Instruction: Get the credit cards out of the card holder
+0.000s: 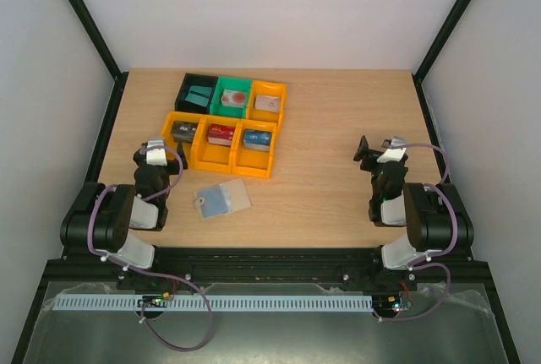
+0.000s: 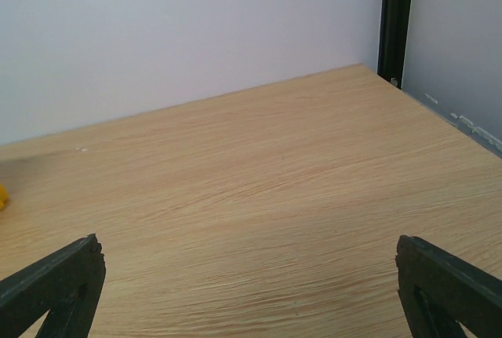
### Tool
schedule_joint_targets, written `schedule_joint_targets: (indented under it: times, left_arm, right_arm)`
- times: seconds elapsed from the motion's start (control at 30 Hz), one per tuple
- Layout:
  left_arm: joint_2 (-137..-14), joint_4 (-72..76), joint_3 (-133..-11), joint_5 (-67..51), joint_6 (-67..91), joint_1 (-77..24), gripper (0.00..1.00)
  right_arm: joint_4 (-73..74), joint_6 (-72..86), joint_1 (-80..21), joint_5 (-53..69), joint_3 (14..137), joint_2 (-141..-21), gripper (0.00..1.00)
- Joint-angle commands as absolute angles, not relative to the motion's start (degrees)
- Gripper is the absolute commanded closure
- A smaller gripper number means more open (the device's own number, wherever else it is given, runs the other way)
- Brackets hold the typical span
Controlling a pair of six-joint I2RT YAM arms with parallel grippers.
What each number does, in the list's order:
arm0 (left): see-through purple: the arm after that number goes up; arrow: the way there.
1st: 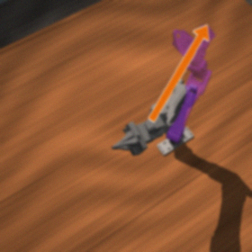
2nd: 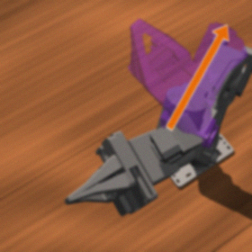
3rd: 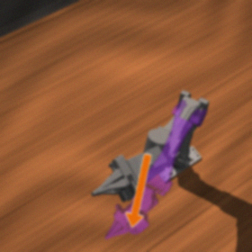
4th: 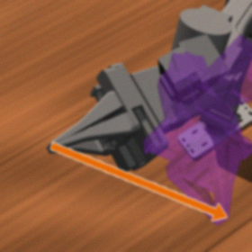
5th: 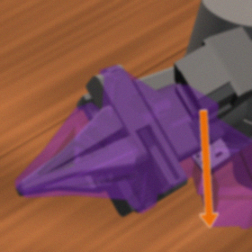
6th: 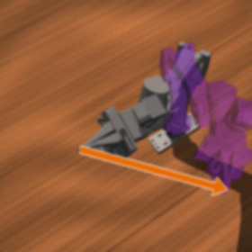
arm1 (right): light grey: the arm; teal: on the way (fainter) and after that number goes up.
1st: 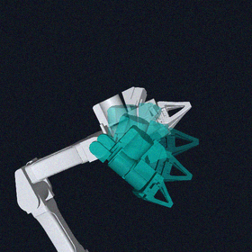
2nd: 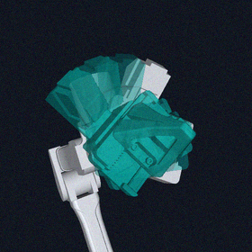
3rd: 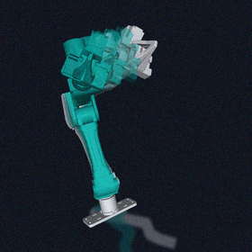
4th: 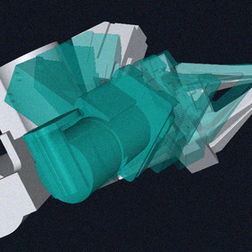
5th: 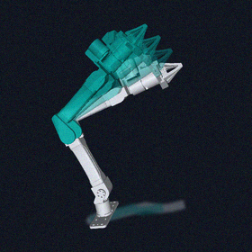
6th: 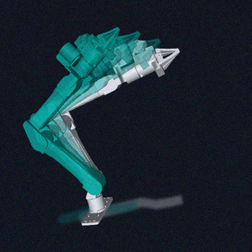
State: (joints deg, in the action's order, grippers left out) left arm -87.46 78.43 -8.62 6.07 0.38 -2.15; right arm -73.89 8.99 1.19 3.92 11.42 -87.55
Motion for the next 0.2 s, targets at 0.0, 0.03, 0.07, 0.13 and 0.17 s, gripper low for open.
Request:
schedule_joint_targets:
  times: [0.0, 0.03, 0.07, 0.13, 0.17]
  left_arm:
    - [-87.3, 81.8, -9.2, 6.6, 0.3, -2.6, 0.01]
    - [-87.3, 81.4, -9.6, 7.0, 0.5, -2.6, 0.0]
    - [-87.5, 81.3, -9.7, 7.2, 0.5, -2.6, 0.01]
    - [-87.4, 81.1, -9.7, 7.2, 0.5, -2.6, 0.01]
    - [-87.4, 81.1, -9.7, 7.1, 0.5, -2.6, 0.01]
  right_arm:
    - [-74.4, 8.1, 1.6, 3.8, 12.2, -87.6, 0.01]
    - [-74.5, 8.1, 1.6, 3.8, 12.2, -87.6, 0.01]
    - [-74.4, 8.1, 1.6, 3.7, 12.3, -87.7, 0.01]
    - [-74.4, 8.1, 1.6, 3.8, 12.2, -87.7, 0.01]
    - [-74.4, 8.1, 1.6, 3.8, 12.2, -87.6, 0.01]
